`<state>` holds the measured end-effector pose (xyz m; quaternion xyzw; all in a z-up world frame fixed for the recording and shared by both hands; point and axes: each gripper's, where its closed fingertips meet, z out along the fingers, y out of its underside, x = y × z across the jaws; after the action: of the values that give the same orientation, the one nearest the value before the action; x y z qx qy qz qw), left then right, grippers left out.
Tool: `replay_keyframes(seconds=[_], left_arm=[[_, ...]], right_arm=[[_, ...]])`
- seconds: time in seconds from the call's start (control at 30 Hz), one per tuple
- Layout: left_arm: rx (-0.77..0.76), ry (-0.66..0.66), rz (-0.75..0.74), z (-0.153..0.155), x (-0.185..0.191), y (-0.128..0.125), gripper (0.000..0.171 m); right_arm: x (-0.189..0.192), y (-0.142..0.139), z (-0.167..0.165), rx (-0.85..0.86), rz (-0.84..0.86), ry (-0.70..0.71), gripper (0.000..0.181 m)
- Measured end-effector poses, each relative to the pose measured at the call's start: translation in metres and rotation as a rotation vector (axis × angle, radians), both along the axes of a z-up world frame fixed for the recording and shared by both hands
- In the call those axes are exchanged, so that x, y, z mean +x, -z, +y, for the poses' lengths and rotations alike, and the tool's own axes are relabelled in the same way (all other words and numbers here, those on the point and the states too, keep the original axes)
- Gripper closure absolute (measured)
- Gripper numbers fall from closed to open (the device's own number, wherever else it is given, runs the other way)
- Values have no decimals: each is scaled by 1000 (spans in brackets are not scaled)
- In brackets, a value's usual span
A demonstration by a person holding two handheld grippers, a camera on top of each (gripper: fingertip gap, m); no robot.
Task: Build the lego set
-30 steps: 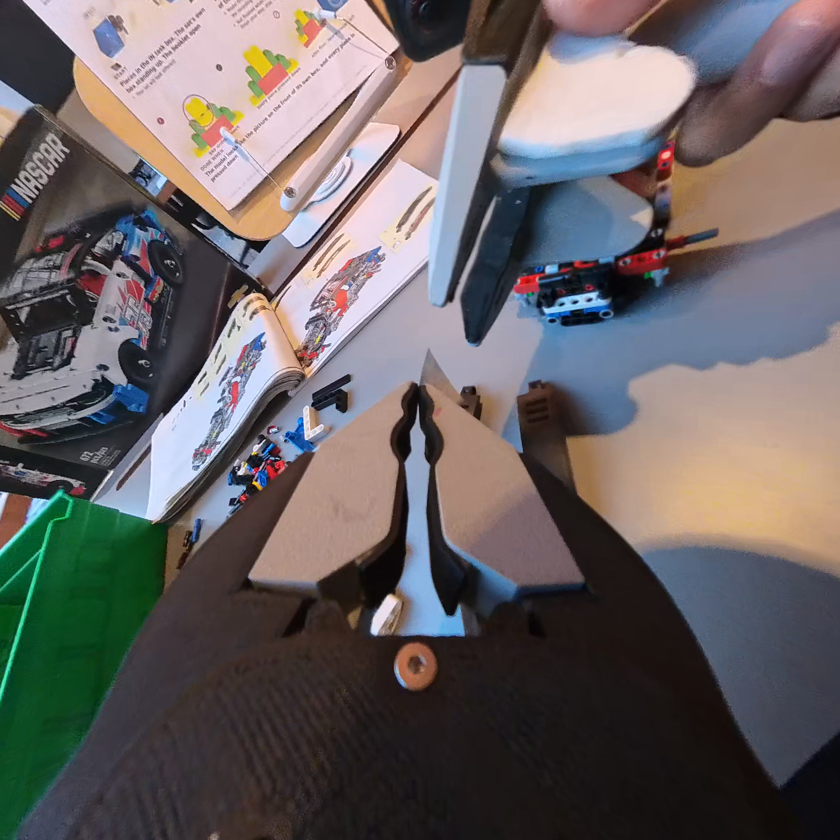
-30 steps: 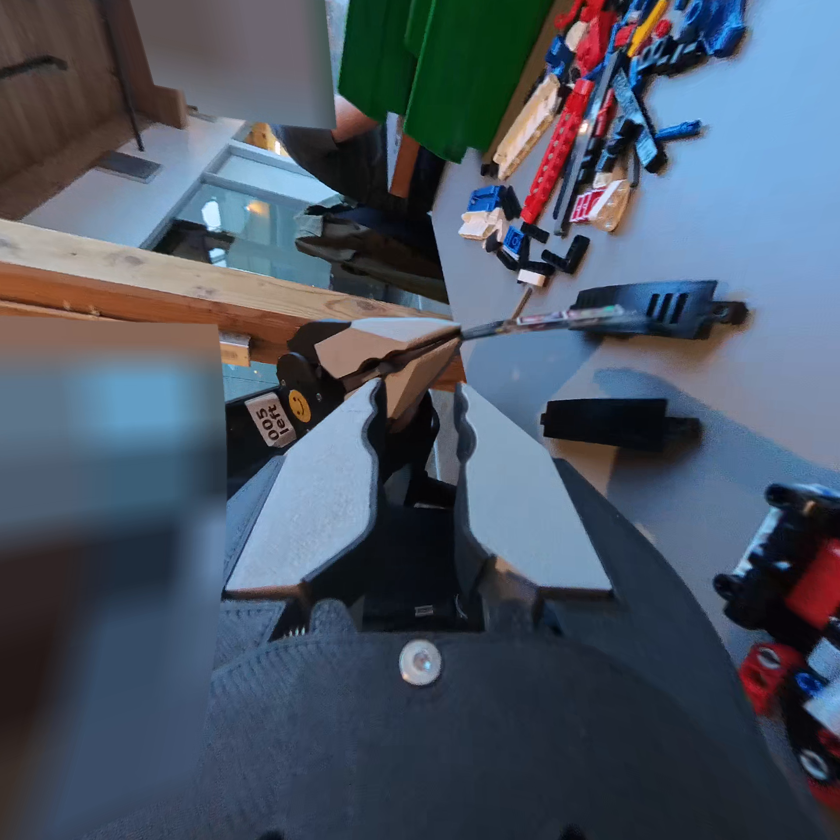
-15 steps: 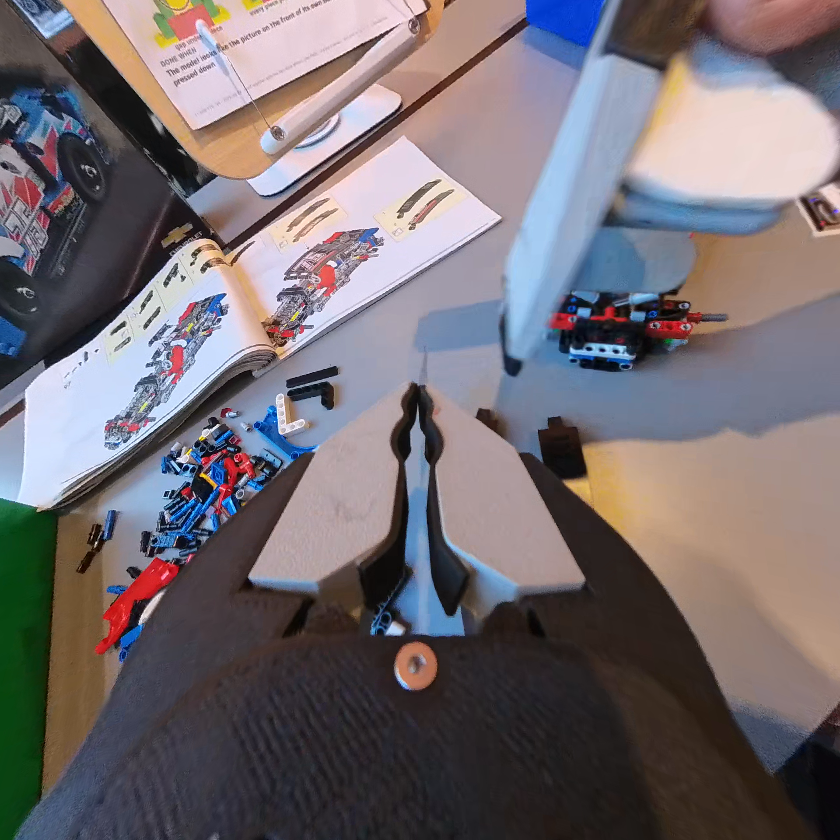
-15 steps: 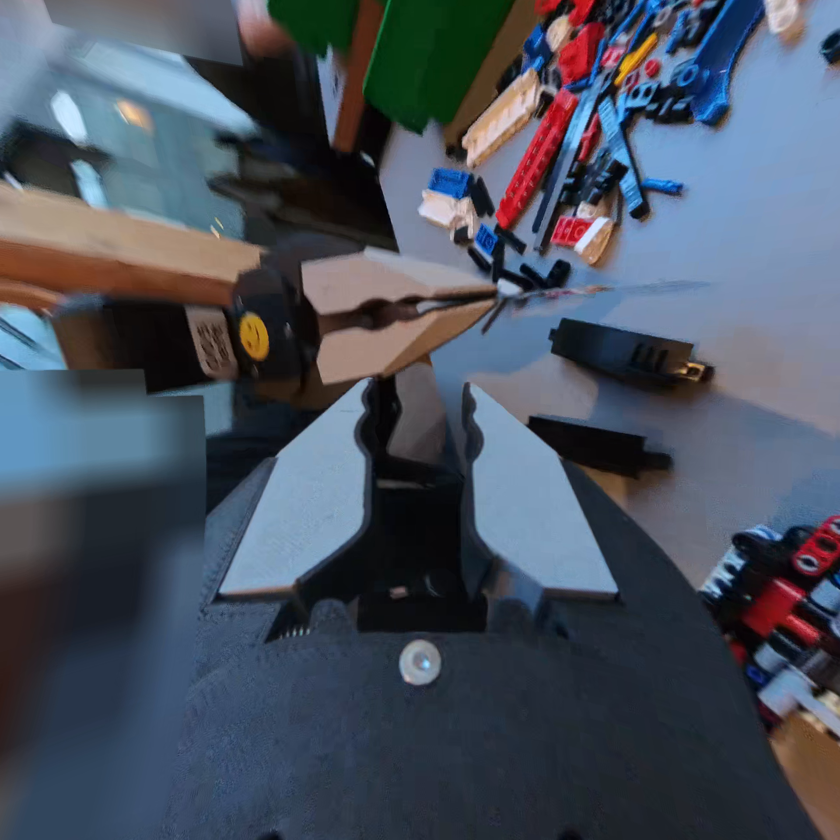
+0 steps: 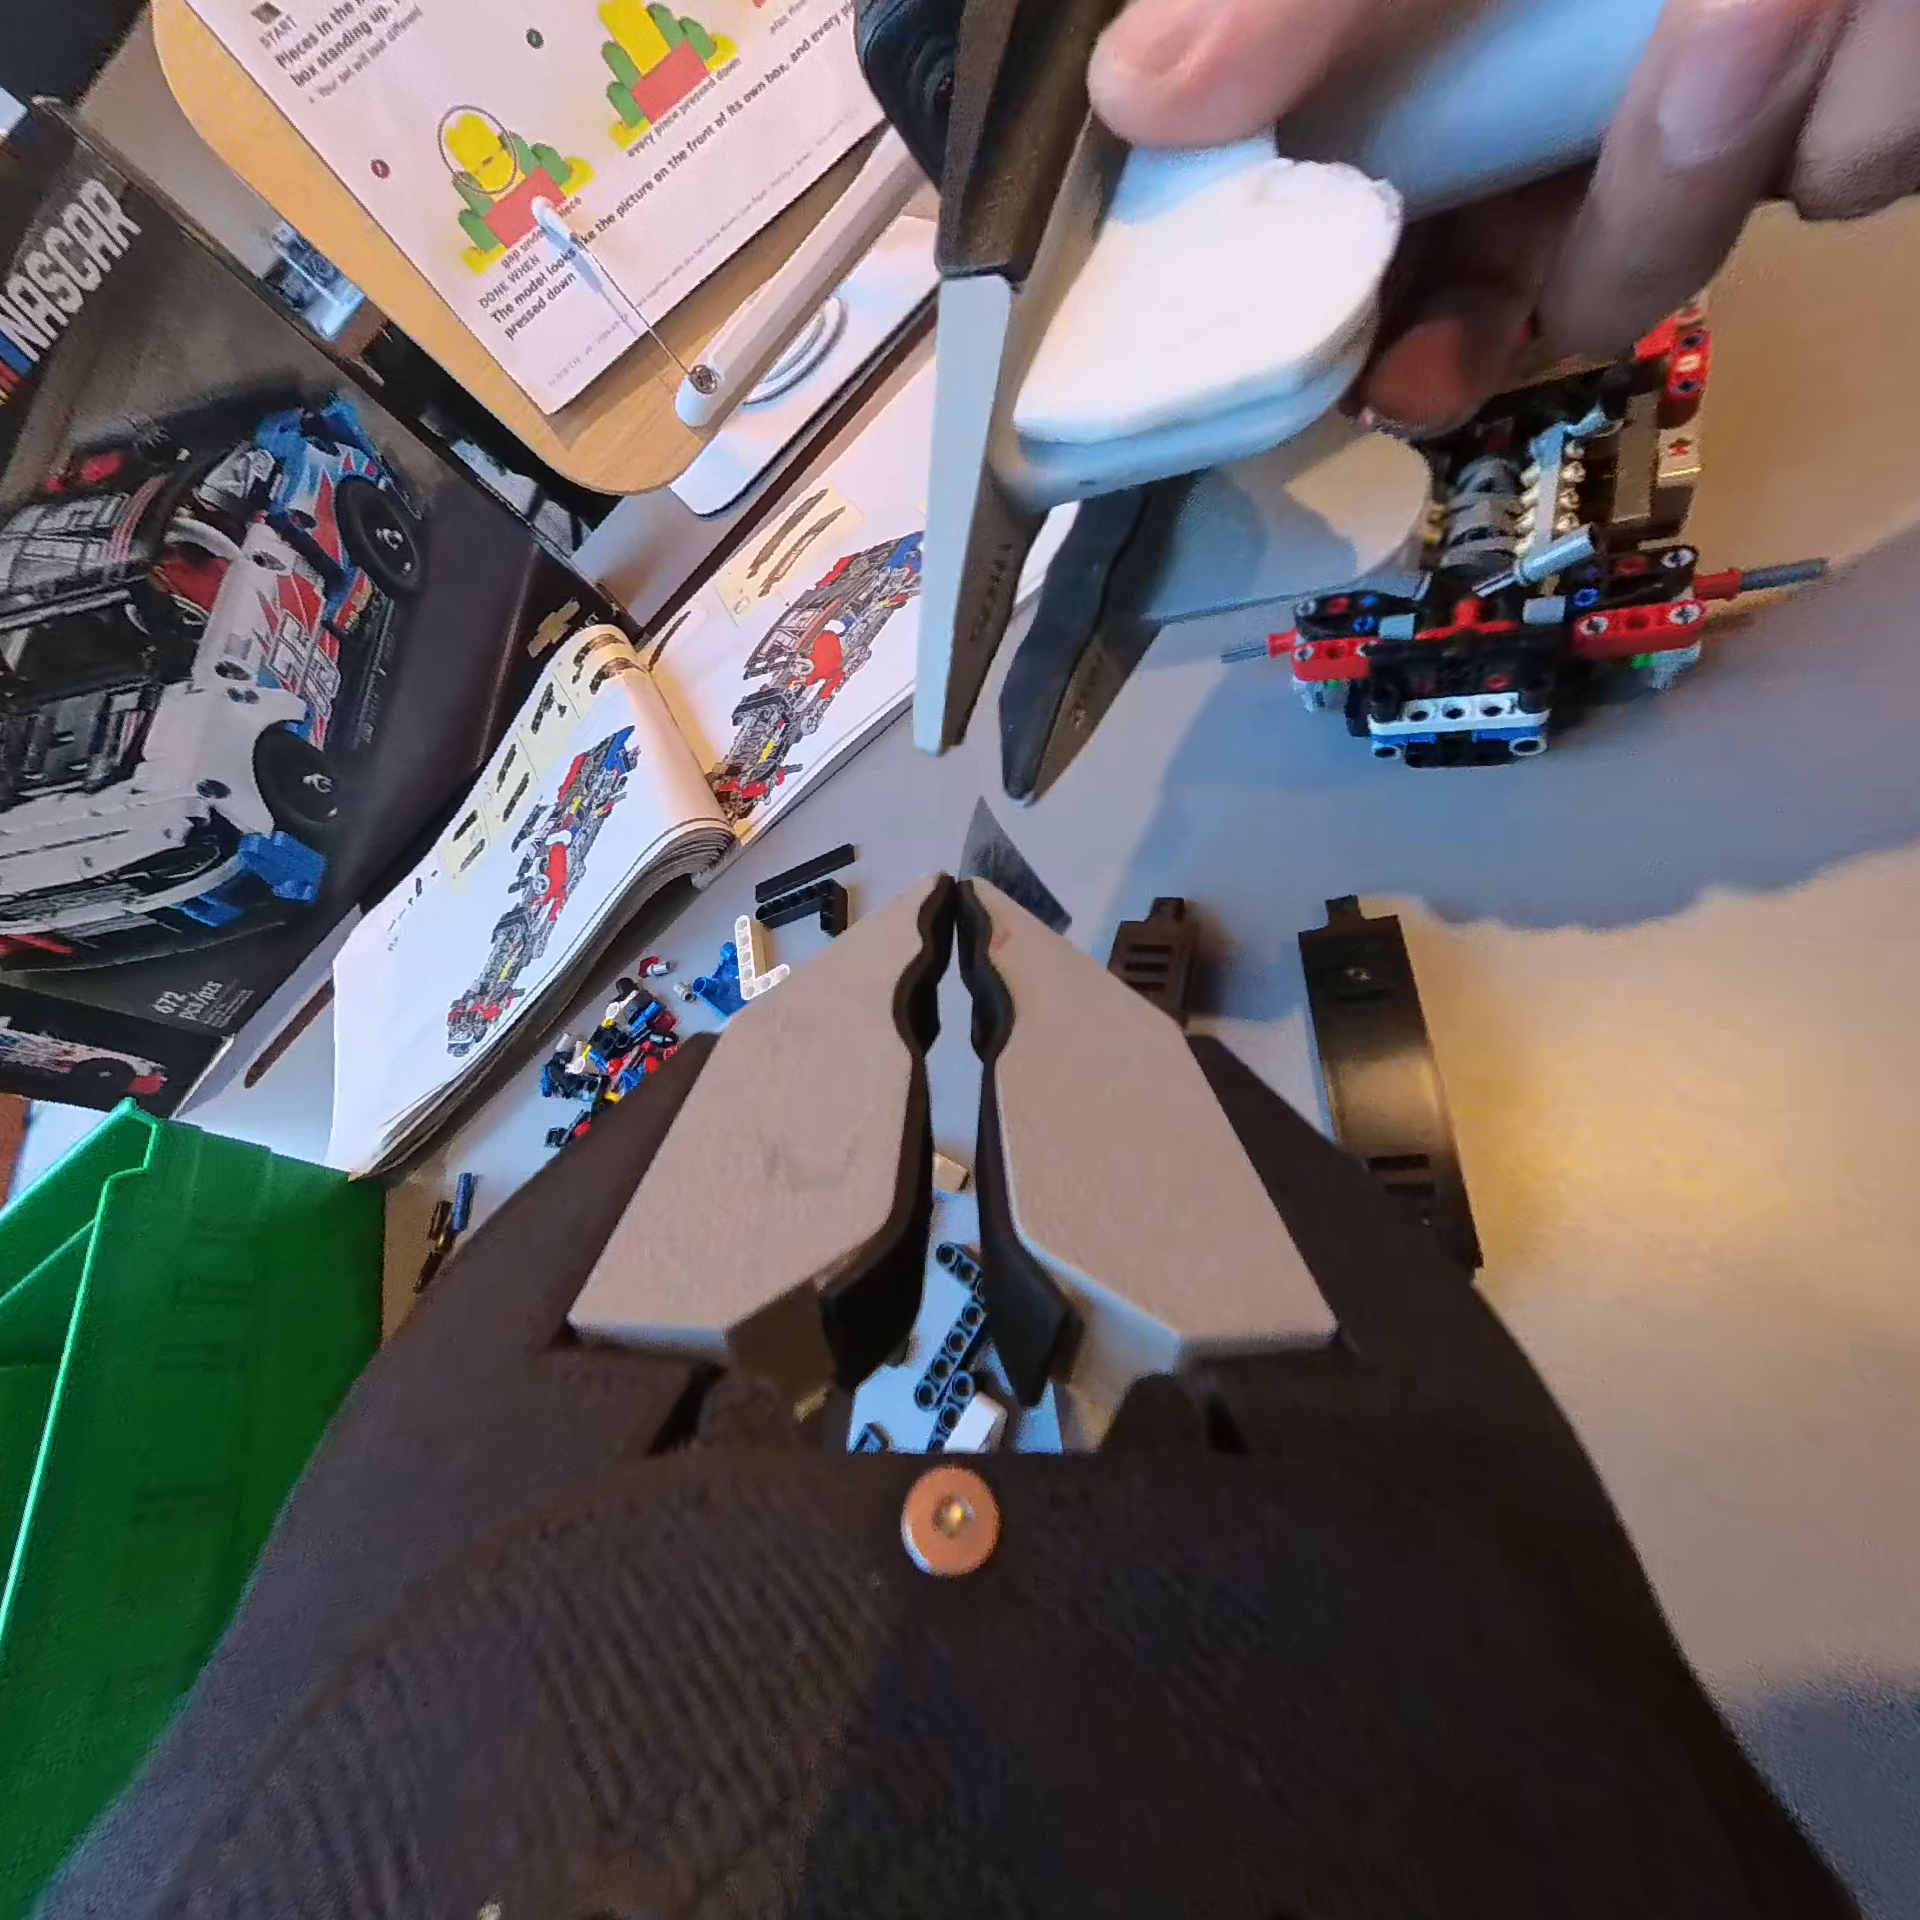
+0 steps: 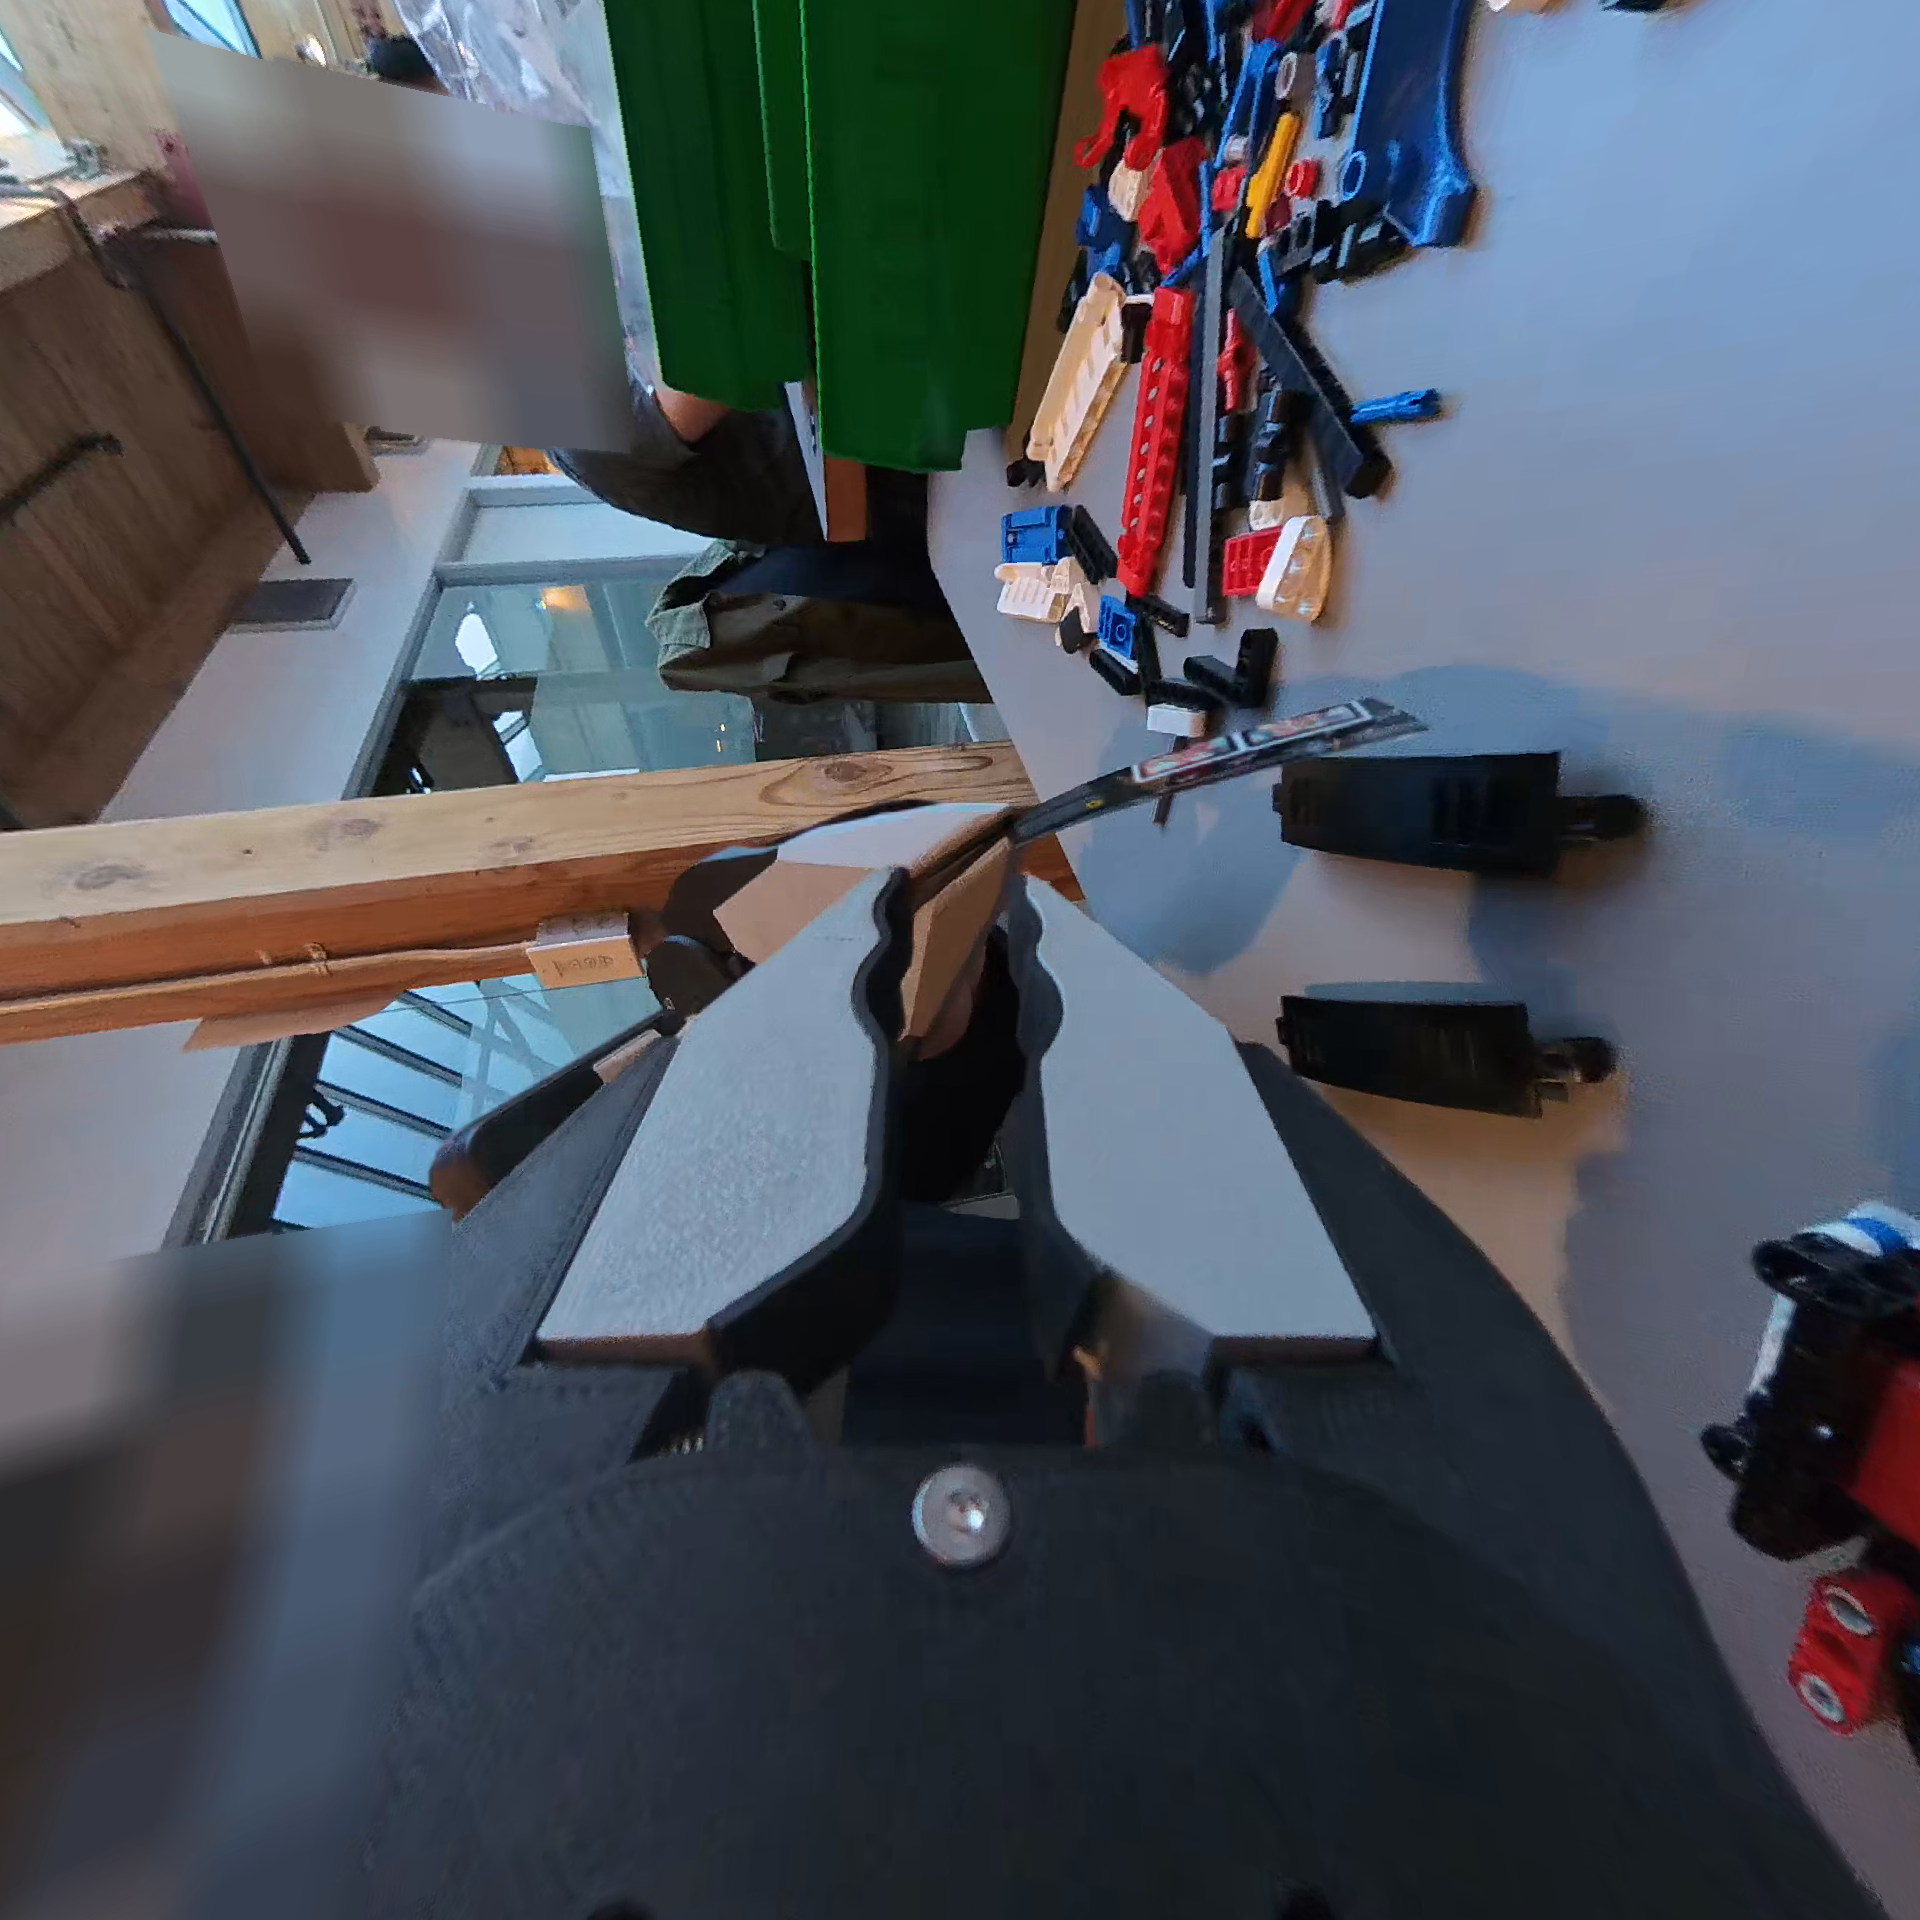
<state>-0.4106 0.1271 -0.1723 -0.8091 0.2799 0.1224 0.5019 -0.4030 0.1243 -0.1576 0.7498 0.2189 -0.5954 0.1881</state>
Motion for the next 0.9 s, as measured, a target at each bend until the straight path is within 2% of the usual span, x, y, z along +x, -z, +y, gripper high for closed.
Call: replay_keyframes(seconds=[0.47,0.63,0.9], left_arm=[[-7,7,11,-1,2,6,171],[-4,7,24,-2,2,7,171],[7,16,72,-2,6,8,171]], right_arm=[[-7,13,-4,-24,-26,-18,171],[-9,16,-2,-25,-26,-19,179],[-7,23,-3,-24,-46,-26,179]])
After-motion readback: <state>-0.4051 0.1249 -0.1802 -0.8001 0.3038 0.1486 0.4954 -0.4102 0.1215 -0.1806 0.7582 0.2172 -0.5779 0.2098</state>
